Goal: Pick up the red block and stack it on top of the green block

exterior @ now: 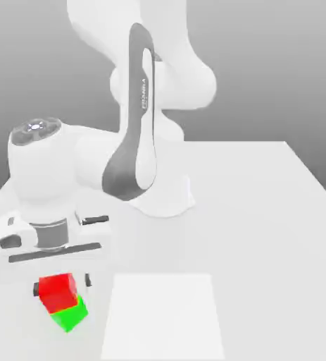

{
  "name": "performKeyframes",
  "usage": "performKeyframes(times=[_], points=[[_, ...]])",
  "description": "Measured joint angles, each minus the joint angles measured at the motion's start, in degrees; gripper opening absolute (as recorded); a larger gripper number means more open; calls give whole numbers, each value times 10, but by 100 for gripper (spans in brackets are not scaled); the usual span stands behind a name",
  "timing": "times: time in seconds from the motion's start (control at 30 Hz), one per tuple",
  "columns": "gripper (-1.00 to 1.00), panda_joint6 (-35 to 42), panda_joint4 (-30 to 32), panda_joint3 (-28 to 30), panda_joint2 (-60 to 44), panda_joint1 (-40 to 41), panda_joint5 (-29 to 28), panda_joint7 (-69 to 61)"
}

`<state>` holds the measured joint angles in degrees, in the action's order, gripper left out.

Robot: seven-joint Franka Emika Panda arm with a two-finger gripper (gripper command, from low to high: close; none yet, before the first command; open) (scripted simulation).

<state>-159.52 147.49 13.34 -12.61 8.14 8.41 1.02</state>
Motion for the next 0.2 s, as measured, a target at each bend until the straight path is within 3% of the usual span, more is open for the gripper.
performKeyframes(times=[0.2], points=[[100, 60, 4, 15, 68, -6, -48, 35]])
